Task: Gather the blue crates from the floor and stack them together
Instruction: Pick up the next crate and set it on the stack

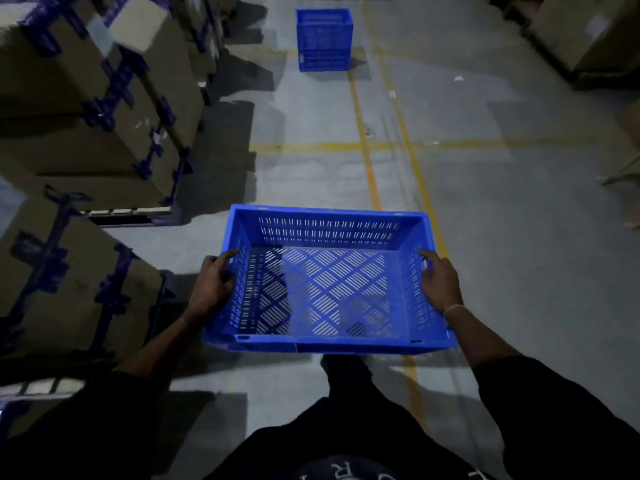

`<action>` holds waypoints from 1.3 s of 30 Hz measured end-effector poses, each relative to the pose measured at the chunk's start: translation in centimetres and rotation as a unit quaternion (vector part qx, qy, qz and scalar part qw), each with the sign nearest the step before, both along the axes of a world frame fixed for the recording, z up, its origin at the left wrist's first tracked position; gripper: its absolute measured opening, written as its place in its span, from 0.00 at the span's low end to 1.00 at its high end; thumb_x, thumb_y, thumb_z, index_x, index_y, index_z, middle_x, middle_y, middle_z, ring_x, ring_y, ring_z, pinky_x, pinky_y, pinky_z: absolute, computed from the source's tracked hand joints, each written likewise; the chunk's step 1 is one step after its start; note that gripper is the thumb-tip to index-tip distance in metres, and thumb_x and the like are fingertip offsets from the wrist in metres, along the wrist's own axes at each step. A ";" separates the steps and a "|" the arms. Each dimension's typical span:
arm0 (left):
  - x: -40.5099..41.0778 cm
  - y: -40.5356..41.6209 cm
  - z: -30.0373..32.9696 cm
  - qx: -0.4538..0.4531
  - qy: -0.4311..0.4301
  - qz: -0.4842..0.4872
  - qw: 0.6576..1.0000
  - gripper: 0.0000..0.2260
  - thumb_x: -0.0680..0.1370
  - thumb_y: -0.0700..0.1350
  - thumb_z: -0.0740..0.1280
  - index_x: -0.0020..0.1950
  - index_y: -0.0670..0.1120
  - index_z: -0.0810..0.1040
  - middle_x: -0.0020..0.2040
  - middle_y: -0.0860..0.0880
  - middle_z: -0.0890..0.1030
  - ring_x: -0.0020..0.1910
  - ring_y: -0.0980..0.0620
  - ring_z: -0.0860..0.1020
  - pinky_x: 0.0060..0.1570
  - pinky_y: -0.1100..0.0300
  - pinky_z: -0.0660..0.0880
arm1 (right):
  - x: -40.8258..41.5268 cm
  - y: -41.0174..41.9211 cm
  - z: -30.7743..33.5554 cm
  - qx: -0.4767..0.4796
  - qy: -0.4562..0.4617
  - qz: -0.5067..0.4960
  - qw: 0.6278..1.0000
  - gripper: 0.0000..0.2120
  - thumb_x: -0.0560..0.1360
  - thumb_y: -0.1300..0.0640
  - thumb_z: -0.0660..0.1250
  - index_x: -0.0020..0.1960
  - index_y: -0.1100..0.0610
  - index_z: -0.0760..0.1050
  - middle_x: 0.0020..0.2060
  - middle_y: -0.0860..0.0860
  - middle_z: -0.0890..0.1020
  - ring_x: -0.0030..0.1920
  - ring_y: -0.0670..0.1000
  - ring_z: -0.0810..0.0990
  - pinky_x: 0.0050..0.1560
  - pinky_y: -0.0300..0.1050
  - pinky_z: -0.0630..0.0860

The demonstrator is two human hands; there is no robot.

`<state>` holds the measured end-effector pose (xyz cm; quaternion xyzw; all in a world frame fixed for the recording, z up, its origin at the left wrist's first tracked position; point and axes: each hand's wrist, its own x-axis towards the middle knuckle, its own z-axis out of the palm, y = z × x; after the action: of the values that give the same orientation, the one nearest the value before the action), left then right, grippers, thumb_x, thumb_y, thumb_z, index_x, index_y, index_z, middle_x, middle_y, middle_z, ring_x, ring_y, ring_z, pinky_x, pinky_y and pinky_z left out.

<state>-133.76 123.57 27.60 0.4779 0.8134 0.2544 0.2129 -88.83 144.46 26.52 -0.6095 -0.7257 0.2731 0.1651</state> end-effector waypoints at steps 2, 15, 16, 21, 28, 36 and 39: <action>-1.6 4.4 -0.2 0.010 0.007 0.005 1.000 0.27 0.78 0.38 0.64 0.73 0.61 0.67 0.55 0.46 0.70 0.48 0.52 0.72 0.54 0.55 0.71 | -1.9 4.5 -0.2 0.004 0.004 0.011 1.000 0.22 0.80 0.66 0.59 0.72 0.53 0.70 0.50 0.60 0.73 0.40 0.56 0.73 0.44 0.44 0.69; -11.2 33.9 1.6 0.007 0.015 0.027 1.000 0.25 0.80 0.41 0.65 0.76 0.58 0.68 0.65 0.43 0.72 0.55 0.48 0.77 0.53 0.53 0.73 | -11.8 35.1 1.5 0.002 -0.003 0.018 1.000 0.23 0.80 0.66 0.59 0.72 0.52 0.70 0.51 0.59 0.74 0.50 0.64 0.76 0.50 0.49 0.71; -11.9 35.8 1.8 0.011 0.010 0.032 0.999 0.25 0.80 0.41 0.66 0.76 0.57 0.69 0.65 0.44 0.72 0.55 0.49 0.76 0.54 0.54 0.73 | -12.7 37.2 1.8 0.005 -0.007 0.022 1.000 0.23 0.80 0.66 0.59 0.72 0.53 0.70 0.48 0.58 0.72 0.48 0.64 0.76 0.47 0.47 0.69; -17.3 46.1 1.4 0.022 0.003 0.042 0.999 0.26 0.80 0.40 0.66 0.75 0.59 0.69 0.61 0.44 0.73 0.57 0.47 0.76 0.55 0.56 0.71 | -18.2 48.6 2.2 0.022 -0.019 0.045 0.999 0.23 0.80 0.66 0.58 0.73 0.53 0.70 0.47 0.58 0.71 0.44 0.65 0.75 0.43 0.46 0.66; -27.5 62.9 -1.2 0.027 -0.019 0.036 0.999 0.26 0.80 0.42 0.65 0.73 0.66 0.65 0.63 0.46 0.71 0.56 0.53 0.73 0.57 0.55 0.71 | -28.5 64.2 0.5 0.027 -0.016 0.026 0.999 0.24 0.78 0.68 0.59 0.73 0.54 0.70 0.48 0.61 0.71 0.48 0.66 0.76 0.47 0.45 0.67; -38.1 79.3 -0.1 0.021 -0.010 0.021 1.000 0.29 0.78 0.38 0.65 0.76 0.58 0.69 0.58 0.43 0.74 0.58 0.48 0.75 0.59 0.58 0.69 | -37.8 79.1 1.3 0.023 -0.017 0.010 1.000 0.28 0.75 0.70 0.60 0.73 0.54 0.69 0.47 0.59 0.72 0.48 0.65 0.77 0.51 0.49 0.71; -41.0 85.4 0.5 0.026 -0.004 0.013 1.000 0.29 0.77 0.37 0.65 0.76 0.57 0.69 0.58 0.43 0.74 0.58 0.46 0.75 0.59 0.57 0.69 | -40.4 84.8 1.4 0.024 -0.011 0.012 1.000 0.28 0.75 0.69 0.60 0.73 0.54 0.69 0.50 0.62 0.73 0.49 0.66 0.77 0.53 0.50 0.72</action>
<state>-174.73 208.97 28.08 0.4720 0.8117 0.2799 0.1999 -129.20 229.23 27.92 -0.5994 -0.7413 0.2510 0.1679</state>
